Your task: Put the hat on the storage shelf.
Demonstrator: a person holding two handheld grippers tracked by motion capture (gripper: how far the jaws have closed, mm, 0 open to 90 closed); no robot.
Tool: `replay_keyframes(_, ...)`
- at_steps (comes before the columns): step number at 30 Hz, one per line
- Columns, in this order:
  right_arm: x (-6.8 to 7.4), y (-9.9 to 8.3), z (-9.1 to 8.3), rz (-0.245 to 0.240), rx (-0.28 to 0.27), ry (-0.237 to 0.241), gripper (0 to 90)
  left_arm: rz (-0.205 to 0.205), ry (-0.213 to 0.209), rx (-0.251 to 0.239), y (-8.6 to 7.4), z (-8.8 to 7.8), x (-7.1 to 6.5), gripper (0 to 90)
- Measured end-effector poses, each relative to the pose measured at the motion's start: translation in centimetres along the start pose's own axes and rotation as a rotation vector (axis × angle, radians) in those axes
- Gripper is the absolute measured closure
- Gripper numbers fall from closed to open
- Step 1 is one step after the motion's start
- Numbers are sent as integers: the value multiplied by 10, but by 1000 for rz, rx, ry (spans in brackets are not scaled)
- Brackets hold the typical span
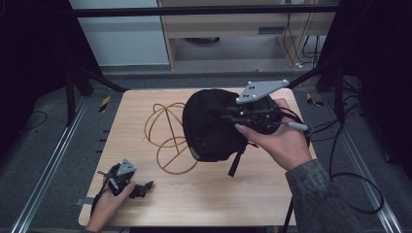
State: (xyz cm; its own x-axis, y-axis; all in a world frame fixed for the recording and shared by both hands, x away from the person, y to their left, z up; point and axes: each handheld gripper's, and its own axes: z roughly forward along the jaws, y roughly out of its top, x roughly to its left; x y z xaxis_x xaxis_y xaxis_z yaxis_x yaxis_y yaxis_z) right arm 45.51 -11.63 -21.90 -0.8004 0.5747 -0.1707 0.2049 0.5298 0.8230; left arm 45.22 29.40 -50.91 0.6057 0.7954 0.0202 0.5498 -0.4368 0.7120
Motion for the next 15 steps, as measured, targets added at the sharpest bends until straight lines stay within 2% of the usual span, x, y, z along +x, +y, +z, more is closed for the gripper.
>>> replay_keyframes(3, 6, 12, 5, -24, -3, 9, 736, 0, 0, 0, 0, 0, 0, 0)
replay_keyframes(15, 21, 34, 31, -67, -2, 50, 735, 1, 0, 2, 0, 0, 0, 0)
